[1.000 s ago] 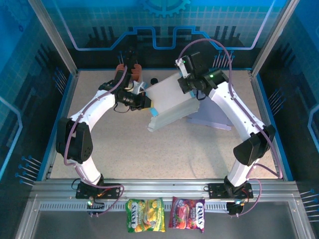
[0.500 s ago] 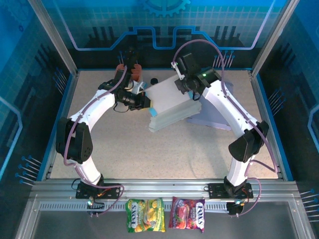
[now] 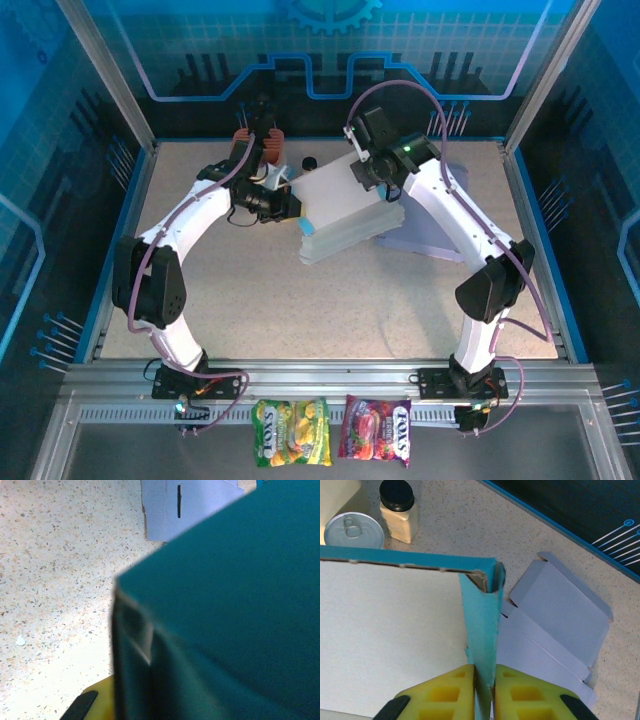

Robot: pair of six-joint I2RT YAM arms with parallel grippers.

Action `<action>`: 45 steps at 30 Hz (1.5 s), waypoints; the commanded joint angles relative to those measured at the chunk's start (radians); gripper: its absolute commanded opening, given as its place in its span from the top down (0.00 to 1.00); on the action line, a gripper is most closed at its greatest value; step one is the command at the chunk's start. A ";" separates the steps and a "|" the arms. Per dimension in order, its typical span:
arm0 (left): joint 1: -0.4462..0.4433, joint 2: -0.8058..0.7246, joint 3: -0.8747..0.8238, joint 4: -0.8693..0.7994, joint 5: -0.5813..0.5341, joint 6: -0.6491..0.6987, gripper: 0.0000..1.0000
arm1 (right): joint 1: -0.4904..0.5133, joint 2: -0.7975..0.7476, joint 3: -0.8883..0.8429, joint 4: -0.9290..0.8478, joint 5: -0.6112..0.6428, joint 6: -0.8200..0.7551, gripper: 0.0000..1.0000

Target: Fold the paper box

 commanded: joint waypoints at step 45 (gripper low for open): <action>-0.010 -0.040 0.049 0.045 0.025 -0.034 1.00 | -0.025 0.095 0.161 -0.275 0.143 0.251 0.79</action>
